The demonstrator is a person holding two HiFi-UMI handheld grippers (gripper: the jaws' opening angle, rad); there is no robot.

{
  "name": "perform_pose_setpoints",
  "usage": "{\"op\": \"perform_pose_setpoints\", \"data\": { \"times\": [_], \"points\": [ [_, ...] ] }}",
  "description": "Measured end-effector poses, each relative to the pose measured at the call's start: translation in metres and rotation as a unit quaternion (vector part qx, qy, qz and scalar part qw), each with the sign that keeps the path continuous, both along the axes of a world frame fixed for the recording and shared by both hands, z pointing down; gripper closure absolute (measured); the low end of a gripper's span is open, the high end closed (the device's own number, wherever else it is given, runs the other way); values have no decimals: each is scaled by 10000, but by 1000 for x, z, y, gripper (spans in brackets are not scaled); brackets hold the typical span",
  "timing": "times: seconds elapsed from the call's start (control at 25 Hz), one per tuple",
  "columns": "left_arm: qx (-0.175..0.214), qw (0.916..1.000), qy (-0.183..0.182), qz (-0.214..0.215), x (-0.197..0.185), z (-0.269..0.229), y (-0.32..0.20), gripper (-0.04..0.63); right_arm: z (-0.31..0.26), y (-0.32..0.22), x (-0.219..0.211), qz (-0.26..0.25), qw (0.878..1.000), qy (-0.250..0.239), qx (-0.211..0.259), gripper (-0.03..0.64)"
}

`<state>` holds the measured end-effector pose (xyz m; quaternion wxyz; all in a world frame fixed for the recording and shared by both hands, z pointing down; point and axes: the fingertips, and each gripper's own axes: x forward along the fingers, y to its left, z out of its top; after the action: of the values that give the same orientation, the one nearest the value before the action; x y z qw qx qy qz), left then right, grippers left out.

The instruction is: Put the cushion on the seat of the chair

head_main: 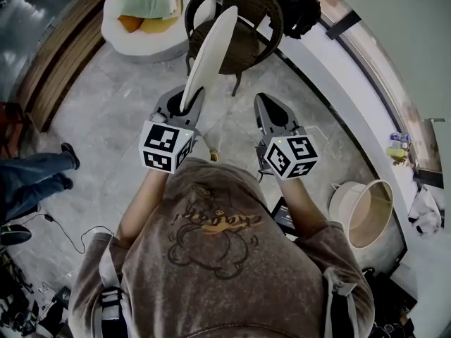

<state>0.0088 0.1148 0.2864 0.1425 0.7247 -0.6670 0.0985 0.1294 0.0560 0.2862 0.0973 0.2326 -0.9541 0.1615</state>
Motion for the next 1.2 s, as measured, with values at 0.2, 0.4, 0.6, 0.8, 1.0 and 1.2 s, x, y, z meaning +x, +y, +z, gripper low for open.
{"op": "perform_pose_setpoints", "data": {
  "times": [0.2,0.4,0.6,0.8,1.0,1.2],
  "points": [
    [19,10000,16,88,-2,-1,-20,543,0,-16,-6,7,10000,-6,-5,597],
    [10,9998,88,183,-11,6,-43,543,4,-37,-12,132,9999,31,-7,597],
    [-10,9993,141,333,-20,10,-74,543,6,-65,-19,248,9997,77,-10,597],
    [-88,9986,178,480,-38,14,-108,543,10,-95,-36,350,9993,128,-90,597],
    [-213,9974,205,657,-54,13,-144,543,10,-129,-53,440,9987,160,-189,597],
    [-285,9963,224,777,-74,17,-172,543,13,-158,-76,460,9985,206,-205,597]
  ]
}}
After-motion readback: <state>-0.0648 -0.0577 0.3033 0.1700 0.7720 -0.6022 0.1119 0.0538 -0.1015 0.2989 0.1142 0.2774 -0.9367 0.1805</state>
